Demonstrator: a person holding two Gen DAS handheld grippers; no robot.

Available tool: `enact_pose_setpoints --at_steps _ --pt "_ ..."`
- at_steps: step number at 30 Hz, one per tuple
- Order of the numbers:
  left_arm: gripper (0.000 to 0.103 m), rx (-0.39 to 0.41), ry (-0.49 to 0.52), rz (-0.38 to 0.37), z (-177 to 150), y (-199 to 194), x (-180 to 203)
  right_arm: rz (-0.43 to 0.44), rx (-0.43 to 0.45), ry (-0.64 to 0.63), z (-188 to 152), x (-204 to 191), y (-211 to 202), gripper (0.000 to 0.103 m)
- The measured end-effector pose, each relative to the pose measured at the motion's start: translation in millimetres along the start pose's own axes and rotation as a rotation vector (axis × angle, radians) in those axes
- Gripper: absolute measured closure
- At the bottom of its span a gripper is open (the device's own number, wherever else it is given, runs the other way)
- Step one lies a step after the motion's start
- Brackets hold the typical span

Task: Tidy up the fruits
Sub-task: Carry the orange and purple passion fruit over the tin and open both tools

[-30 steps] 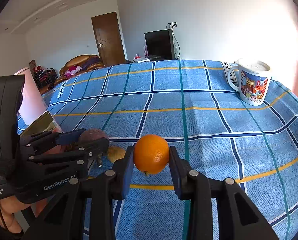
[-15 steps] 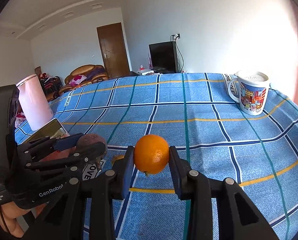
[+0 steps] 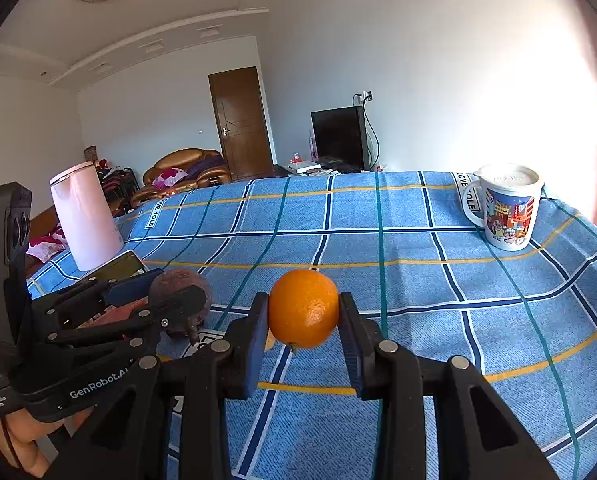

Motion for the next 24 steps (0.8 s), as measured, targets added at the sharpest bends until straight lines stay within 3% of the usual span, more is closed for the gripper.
enact_pose_setpoints --at_steps 24 --pt "0.052 0.111 0.013 0.009 -7 -30 0 -0.011 0.084 -0.042 0 -7 -15 0.067"
Point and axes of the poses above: each gripper's, at about its wrist camera, not at the fingertips, and y roughly the way its jaws point, x to its right, z to its top, the point moved 1 cm from there along y, roughly the way its jaws point, and after that the axes turned 10 degrees about -y, right-handed, at the moved point
